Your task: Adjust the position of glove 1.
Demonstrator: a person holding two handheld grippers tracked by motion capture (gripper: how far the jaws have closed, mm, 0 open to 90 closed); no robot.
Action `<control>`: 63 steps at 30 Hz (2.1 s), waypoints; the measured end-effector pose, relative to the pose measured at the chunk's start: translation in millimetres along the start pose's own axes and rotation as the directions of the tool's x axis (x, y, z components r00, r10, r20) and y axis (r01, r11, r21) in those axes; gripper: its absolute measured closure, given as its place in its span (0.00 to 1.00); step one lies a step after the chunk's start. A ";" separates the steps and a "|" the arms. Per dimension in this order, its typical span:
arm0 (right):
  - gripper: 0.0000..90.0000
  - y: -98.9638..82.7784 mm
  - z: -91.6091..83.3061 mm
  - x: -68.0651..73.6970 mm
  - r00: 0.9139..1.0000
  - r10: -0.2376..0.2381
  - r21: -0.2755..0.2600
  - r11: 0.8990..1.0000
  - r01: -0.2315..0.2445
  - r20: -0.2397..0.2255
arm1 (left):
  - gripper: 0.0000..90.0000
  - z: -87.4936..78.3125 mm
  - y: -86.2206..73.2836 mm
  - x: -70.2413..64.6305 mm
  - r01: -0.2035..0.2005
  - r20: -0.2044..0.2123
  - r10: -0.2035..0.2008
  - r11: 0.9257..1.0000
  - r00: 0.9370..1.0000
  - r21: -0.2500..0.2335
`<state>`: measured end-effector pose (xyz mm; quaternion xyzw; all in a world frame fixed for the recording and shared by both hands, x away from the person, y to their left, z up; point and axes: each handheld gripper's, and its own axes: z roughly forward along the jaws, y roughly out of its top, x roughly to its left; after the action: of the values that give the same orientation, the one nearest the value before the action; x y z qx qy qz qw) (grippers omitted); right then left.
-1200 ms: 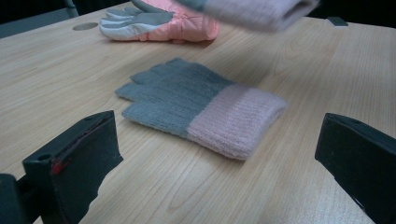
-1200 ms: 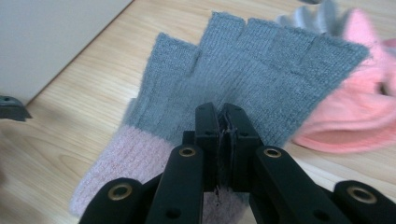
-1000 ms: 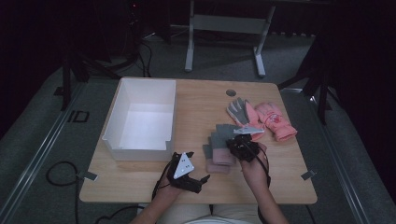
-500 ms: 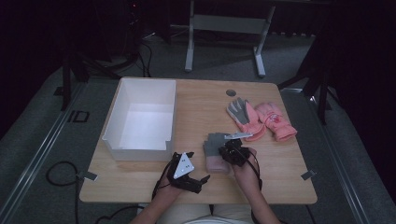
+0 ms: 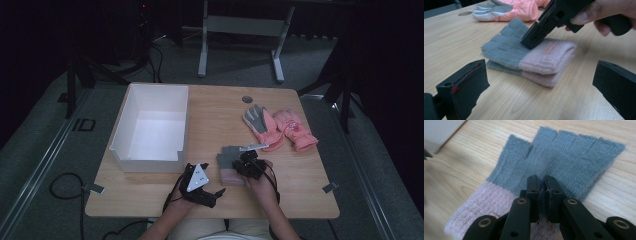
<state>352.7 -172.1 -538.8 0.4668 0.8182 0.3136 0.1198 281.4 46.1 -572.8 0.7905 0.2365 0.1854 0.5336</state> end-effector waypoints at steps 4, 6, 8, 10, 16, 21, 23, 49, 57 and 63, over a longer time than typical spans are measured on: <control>0.90 -0.1 0.5 -0.1 0.999 -0.029 0.001 1.000 0.029 -0.024 | 0.00 0.6 0.3 0.7 0.000 0.015 0.000 1.000 1.000 -0.009; 0.88 1.5 0.8 -2.0 0.999 -0.033 0.009 0.999 0.034 -0.035 | 0.00 1.2 0.6 -0.1 -0.009 0.032 0.010 1.000 0.999 -0.012; 0.82 4.4 -2.0 -3.7 0.998 -0.048 0.004 0.999 0.048 -0.042 | 0.00 3.0 3.4 -2.9 -0.065 0.013 0.065 0.998 0.998 0.019; 0.80 7.4 -9.7 -6.6 0.997 -0.049 -0.031 0.998 0.048 -0.058 | 0.00 5.2 5.9 -6.6 -0.117 -0.018 0.118 0.992 0.993 0.058; 0.75 14.7 -37.1 -27.9 0.998 -0.028 -0.099 0.995 0.022 -0.063 | 0.03 6.3 13.3 -12.1 -0.142 0.030 0.141 0.988 0.990 0.067; 0.73 18.1 -48.0 -43.2 0.997 -0.001 -0.123 0.992 -0.009 -0.082 | 0.05 11.6 24.1 -9.1 -0.085 0.119 0.076 0.993 0.990 0.076; 0.73 18.5 -49.4 -44.0 0.996 0.000 -0.129 0.992 -0.011 -0.084 | 0.05 14.8 29.3 -6.1 -0.063 0.144 0.051 0.995 0.988 0.079; 0.55 27.5 21.8 -55.2 0.989 0.141 0.000 0.990 -0.141 -0.035 | 0.51 54.8 22.9 -13.5 -0.452 0.100 0.442 0.852 0.892 0.263; 0.54 25.2 25.3 -58.2 0.983 0.168 0.021 0.986 -0.167 -0.069 | 0.73 53.9 32.5 1.6 -0.432 0.182 0.394 0.857 0.901 0.283; 0.62 27.7 28.7 -59.2 0.965 0.207 0.052 0.978 -0.201 -0.161 | 0.76 54.4 34.2 11.3 -0.406 0.226 0.351 0.870 0.909 0.280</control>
<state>417.5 -200.0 -549.5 0.5228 0.7783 0.3476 0.0102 326.4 0.5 -560.2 0.9104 0.0577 0.1781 0.3689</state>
